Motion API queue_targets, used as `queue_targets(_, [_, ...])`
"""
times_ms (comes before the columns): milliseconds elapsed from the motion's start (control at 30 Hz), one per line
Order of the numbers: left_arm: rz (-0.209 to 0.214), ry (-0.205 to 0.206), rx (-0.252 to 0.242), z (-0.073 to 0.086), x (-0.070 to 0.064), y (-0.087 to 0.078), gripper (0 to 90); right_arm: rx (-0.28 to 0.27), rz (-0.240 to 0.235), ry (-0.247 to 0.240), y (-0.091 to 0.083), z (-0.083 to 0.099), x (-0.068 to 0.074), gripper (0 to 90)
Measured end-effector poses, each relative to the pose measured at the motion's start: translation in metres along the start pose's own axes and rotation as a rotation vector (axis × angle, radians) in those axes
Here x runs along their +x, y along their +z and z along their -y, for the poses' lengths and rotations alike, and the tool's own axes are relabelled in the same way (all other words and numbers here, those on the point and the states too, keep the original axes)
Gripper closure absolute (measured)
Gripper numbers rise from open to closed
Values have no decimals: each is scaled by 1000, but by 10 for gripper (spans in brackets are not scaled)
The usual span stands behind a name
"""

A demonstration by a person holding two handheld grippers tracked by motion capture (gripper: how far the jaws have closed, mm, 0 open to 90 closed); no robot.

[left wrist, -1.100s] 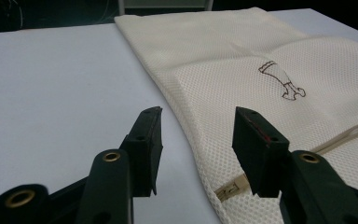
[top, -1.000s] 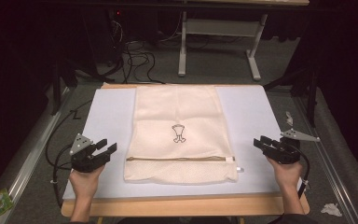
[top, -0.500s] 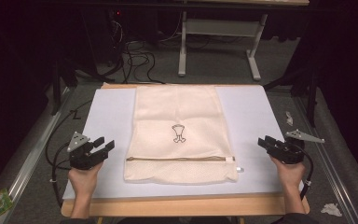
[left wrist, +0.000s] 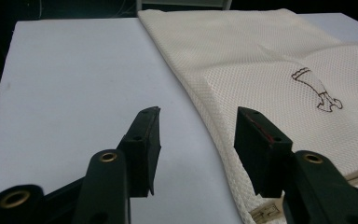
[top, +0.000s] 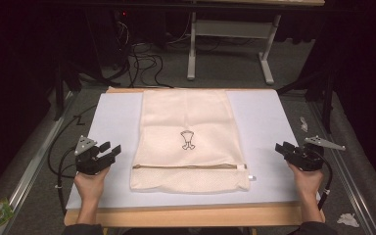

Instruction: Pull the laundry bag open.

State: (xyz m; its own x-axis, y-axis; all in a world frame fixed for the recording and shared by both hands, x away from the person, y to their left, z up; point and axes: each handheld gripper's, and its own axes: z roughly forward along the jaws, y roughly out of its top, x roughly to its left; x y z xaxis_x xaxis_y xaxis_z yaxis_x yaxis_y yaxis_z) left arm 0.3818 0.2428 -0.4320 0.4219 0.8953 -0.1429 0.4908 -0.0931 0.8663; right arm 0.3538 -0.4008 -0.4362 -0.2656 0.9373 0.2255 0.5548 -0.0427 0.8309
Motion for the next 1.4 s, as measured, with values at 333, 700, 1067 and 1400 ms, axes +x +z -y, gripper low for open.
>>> queue_targets(333, [-14, 24, 24, -3, -2, 11, 507, 25, 16, -7, 11, 0, -1, 583])
queue_targets(700, [-23, 11, 42, 1, 2, 24, 507, 27, 25, -13, 20, 2, -2, 578])
queue_targets(1067, [-36, -2, 48, 5, 5, 36, 507, 48, 34, -10, 29, 8, -3, 575])
queue_targets(1400, [-58, 3, 67, 8, 11, 45, 507, 72, 70, -42, 36, 10, -6, 574])
